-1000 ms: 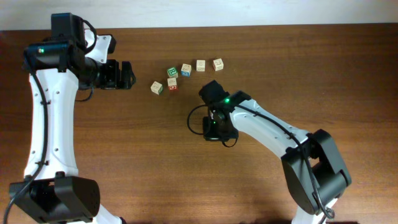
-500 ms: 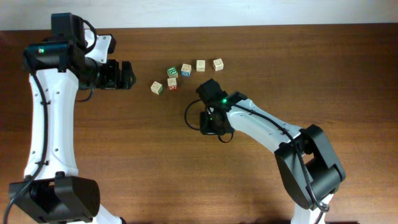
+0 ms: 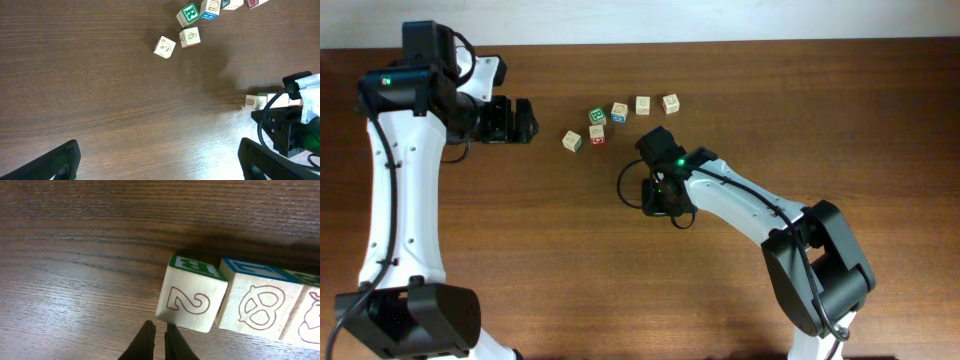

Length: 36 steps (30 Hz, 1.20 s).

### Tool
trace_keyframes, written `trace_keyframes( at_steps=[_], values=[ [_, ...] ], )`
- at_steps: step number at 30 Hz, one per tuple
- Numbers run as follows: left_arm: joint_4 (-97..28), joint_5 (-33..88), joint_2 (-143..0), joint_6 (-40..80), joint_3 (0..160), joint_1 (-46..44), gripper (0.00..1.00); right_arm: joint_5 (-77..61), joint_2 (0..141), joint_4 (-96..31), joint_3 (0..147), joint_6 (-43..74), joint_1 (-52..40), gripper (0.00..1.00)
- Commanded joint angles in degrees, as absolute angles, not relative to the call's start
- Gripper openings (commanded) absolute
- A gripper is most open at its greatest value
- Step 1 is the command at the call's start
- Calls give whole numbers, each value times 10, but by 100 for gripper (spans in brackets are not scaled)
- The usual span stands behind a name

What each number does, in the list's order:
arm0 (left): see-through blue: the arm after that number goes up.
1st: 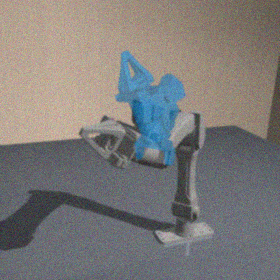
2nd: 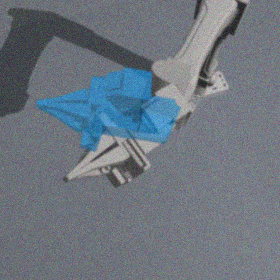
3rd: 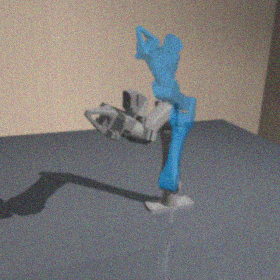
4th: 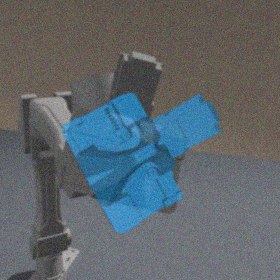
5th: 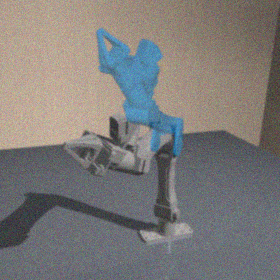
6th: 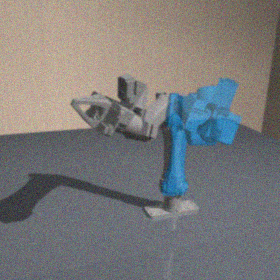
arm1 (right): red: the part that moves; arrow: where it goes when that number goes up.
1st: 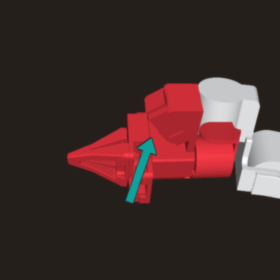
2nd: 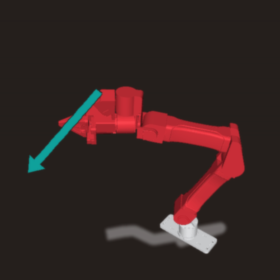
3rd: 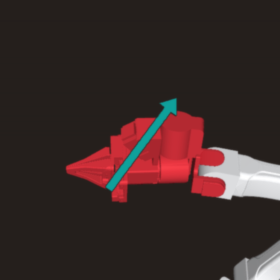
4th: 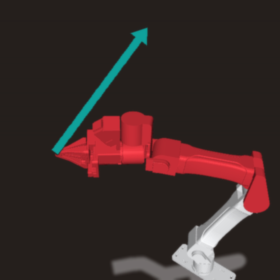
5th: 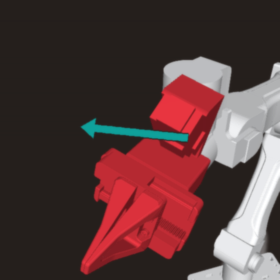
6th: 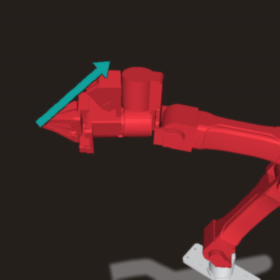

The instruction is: Rotate 5 blocks

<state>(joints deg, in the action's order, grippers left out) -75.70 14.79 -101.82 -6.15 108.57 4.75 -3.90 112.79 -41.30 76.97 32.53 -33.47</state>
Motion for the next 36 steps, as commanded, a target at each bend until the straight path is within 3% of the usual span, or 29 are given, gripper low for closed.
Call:
trace_keyframes(
  at_steps=[1,7,11,16,21,36],
  values=[
    [-757,150,-1023,-54,1096,50,99,-32,1136,-414,780,318,-336,11],
    [-757,150,-1023,-54,1096,50,99,-45,1136,-416,791,285,-336,11],
    [-757,150,-1023,-54,1096,50,99,-45,1135,-482,879,242,-336,11],
    [-757,150,-1023,-54,1096,50,99,-53,1135,-520,1005,227,-337,26],
    [-757,150,-1023,-54,1096,51,99,-53,1135,-486,1012,227,-337,38],
    [-757,150,-1023,-54,1096,54,99,-73,1135,-436,1012,234,-337,50]
  ],
)
